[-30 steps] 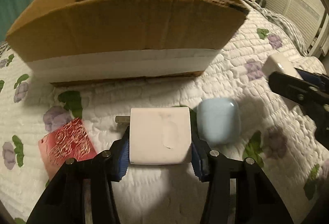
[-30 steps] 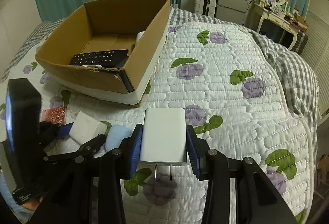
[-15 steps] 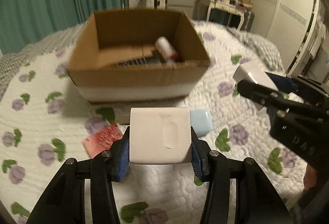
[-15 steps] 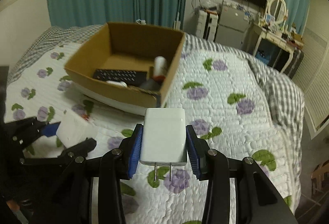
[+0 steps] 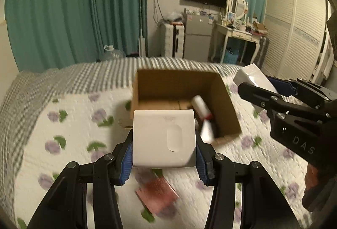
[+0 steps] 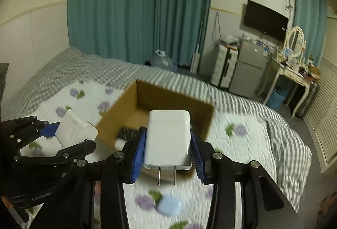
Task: Organize rigid objects
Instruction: 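Carry both white chargers into the box and open both grippers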
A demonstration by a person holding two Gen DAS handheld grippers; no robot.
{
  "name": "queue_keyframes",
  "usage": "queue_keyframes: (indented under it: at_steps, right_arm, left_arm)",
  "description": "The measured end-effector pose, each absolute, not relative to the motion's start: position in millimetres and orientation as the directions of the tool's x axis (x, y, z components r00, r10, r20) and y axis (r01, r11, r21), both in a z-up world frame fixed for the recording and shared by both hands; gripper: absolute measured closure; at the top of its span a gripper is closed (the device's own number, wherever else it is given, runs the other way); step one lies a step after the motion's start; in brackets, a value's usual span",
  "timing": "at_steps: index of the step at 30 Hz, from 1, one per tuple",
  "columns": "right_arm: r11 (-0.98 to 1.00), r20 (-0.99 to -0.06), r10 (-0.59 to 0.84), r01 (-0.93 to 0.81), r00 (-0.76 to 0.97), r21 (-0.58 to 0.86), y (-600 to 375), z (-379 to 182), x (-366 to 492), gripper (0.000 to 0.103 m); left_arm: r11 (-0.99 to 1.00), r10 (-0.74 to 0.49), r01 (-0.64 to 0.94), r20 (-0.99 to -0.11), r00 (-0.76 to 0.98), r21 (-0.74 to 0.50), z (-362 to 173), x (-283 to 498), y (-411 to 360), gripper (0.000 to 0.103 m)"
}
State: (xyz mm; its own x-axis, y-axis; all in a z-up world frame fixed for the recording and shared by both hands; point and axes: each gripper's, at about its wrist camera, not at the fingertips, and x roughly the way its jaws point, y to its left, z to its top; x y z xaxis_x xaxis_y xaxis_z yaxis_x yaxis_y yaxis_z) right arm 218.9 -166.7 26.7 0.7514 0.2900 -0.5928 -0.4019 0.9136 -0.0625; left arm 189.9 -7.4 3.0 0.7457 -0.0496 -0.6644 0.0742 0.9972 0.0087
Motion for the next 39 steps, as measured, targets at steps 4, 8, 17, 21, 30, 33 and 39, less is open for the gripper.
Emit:
queue_keyframes:
  at_steps: [4, 8, 17, 21, 30, 33, 39]
  right_arm:
    - [0.91, -0.557, 0.318, -0.411, 0.767, -0.046, -150, 36, 256, 0.063]
    - [0.909, -0.531, 0.341, -0.417, 0.776, -0.026, -143, 36, 293, 0.063]
    - [0.912, -0.597, 0.336, -0.41, 0.728, 0.014, -156, -19, 342, 0.063]
    - [0.913, -0.644, 0.328, -0.407, 0.691, 0.029, -162, -43, 357, 0.063]
    - [0.921, -0.66, 0.321, -0.385, 0.679, 0.052, -177, -47, 361, 0.063]
    - [0.923, -0.664, 0.319, -0.382, 0.676, 0.055, -176, -47, 365, 0.063]
    - [0.913, -0.679, 0.346, -0.398, 0.647, 0.086, -163, -54, 376, 0.062]
  left_arm:
    - [0.998, -0.046, 0.062, -0.647, 0.761, 0.002, 8, 227, 1, 0.052]
    - [0.99, -0.102, 0.144, -0.655, 0.749, 0.01, -3, 262, -5, 0.052]
    - [0.991, -0.05, 0.121, -0.718, 0.694, 0.049, -59, 320, -22, 0.052]
    - [0.997, -0.023, 0.072, -0.734, 0.678, 0.035, -68, 324, -18, 0.051]
    - [0.998, 0.004, 0.046, -0.733, 0.68, 0.048, -59, 308, -21, 0.045]
    - [0.996, 0.027, 0.04, -0.719, 0.695, 0.077, -50, 308, -21, 0.045]
    - [0.999, 0.018, 0.013, -0.709, 0.705, 0.038, -46, 293, -5, 0.043]
